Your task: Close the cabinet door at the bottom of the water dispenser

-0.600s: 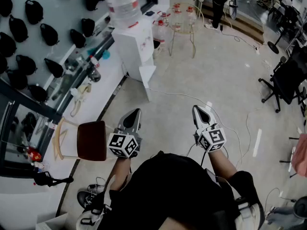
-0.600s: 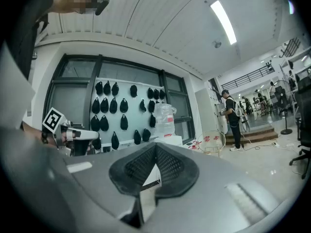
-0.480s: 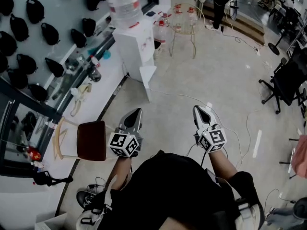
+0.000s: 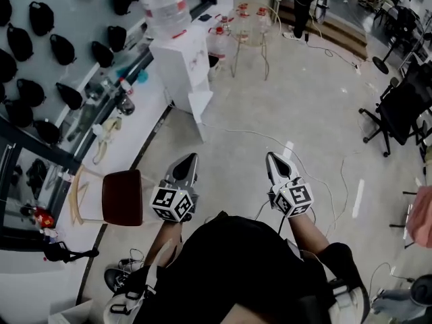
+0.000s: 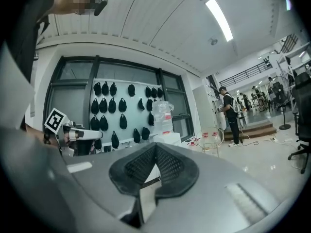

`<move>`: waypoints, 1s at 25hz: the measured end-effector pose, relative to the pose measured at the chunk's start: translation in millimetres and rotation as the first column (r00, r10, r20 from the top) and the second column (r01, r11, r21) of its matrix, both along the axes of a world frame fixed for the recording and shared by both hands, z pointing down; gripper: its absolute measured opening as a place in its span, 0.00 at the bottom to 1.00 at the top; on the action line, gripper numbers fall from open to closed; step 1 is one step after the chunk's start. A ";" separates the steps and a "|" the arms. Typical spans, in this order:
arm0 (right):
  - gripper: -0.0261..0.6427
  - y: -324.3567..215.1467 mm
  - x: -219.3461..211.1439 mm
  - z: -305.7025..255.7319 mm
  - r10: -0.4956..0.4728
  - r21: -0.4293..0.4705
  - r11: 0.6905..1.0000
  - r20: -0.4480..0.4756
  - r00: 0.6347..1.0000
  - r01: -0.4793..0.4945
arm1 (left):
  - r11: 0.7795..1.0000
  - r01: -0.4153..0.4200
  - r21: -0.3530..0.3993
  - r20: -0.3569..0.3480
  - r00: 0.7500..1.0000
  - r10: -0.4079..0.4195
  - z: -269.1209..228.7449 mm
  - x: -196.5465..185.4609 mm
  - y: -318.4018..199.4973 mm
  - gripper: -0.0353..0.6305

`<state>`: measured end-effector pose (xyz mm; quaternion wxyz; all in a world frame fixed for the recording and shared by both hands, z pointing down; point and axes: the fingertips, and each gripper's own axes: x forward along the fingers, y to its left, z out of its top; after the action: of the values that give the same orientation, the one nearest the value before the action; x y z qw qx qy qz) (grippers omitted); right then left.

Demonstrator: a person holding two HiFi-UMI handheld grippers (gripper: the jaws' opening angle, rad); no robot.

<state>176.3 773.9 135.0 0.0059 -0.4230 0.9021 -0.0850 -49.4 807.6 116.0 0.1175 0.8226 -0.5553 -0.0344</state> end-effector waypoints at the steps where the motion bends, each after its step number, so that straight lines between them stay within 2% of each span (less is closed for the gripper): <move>1: 0.05 -0.1 3.1 -0.1 0.000 -0.001 1.000 0.003 1.000 0.000 | 1.000 -0.004 0.002 0.003 1.000 0.004 -0.7 4.3 -0.7 0.06; 7: 0.06 7.5 22.7 -6.7 -0.019 0.046 0.999 0.024 1.000 0.018 | 1.000 -0.008 0.019 0.011 1.000 0.008 -3.6 27.9 -1.8 0.07; 8: 0.12 9.1 24.7 -8.6 -0.028 0.058 0.998 0.027 0.999 0.026 | 1.000 -0.006 0.017 0.021 1.000 0.005 -3.2 32.6 -2.6 0.21; 9: 0.27 10.4 26.7 -9.9 -0.035 0.066 0.997 0.028 0.999 0.033 | 1.000 -0.001 0.011 0.034 0.999 0.000 -2.0 37.3 -3.6 0.48; 10: 0.41 11.1 29.2 -10.9 -0.036 0.072 0.997 0.029 0.999 0.034 | 1.000 0.011 0.006 0.047 0.999 -0.011 -0.5 41.1 -4.2 0.65; 12: 0.59 11.7 36.2 -12.3 -0.022 0.080 0.997 0.032 0.999 0.019 | 0.999 0.052 0.006 0.068 0.996 -0.052 1.4 44.3 -3.7 0.73; 14: 0.68 11.8 45.8 -12.9 0.005 0.087 0.996 0.022 1.000 -0.007 | 0.996 0.094 0.008 0.072 0.993 -0.094 2.3 44.9 -1.9 0.77; 17: 0.68 11.1 61.1 -8.8 0.020 0.082 0.996 -0.003 1.000 -0.020 | 0.991 0.134 0.003 0.061 0.989 -0.133 2.9 48.0 0.7 0.77; 21: 0.68 7.9 78.5 1.3 0.024 0.051 0.998 0.014 1.000 -0.025 | 0.986 0.167 -0.003 0.057 0.984 -0.167 5.6 52.2 6.2 0.77; 25: 0.68 4.5 82.9 14.3 0.011 0.017 1.000 0.021 1.000 -0.012 | 0.986 0.166 -0.032 0.054 0.985 -0.164 12.3 58.9 12.3 0.77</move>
<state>259.3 778.4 149.3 0.0193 -0.4272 0.9003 -0.0815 9.5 819.9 128.3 0.1147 0.7721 -0.6249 -0.0130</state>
